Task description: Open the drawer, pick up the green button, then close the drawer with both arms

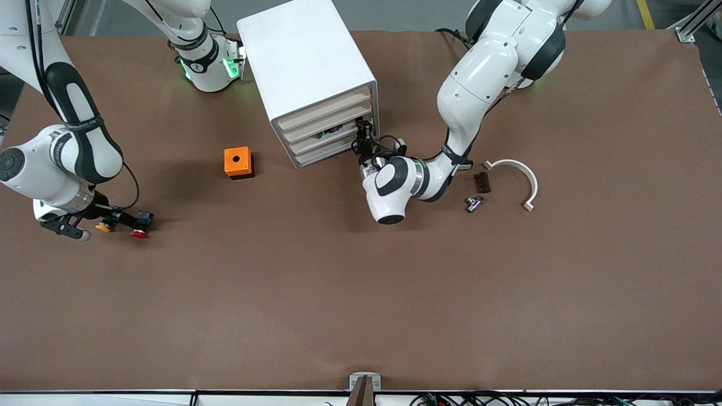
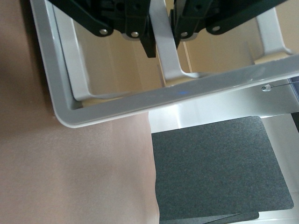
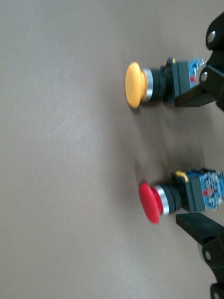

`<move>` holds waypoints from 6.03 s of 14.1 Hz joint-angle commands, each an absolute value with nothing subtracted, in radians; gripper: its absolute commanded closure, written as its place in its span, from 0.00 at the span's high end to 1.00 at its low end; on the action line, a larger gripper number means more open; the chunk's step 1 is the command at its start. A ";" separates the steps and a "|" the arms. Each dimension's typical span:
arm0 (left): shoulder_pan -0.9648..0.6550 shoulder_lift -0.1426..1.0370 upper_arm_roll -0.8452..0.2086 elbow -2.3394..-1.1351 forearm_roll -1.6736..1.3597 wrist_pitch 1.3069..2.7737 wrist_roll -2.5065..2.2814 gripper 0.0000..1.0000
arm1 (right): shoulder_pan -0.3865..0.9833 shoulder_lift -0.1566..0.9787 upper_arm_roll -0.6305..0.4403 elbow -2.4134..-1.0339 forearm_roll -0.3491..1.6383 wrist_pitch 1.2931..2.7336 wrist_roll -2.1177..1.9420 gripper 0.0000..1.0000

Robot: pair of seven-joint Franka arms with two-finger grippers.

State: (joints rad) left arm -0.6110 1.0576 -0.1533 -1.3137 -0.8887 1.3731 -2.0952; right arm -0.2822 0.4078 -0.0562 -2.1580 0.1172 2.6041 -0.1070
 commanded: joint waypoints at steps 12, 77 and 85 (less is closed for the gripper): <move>-0.489 1.062 -0.144 -1.295 -0.937 1.451 -2.103 0.18 | -0.419 0.387 -0.048 -2.191 0.120 2.600 -0.331 1.00; -0.037 0.474 0.071 -1.190 -0.287 1.562 -0.199 1.00 | 0.894 0.385 -0.040 -1.836 0.034 2.192 1.859 1.00; -0.032 0.434 0.066 -1.200 -0.137 1.565 -0.132 1.00 | 0.917 0.480 -0.038 -1.787 -0.012 2.194 1.838 1.00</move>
State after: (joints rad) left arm -0.0373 0.4680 0.0686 -1.1659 -0.1669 1.5640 -0.1822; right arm 0.8969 0.4426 -0.0275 -1.8162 0.0208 2.1983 1.8313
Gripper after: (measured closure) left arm 0.000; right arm 0.000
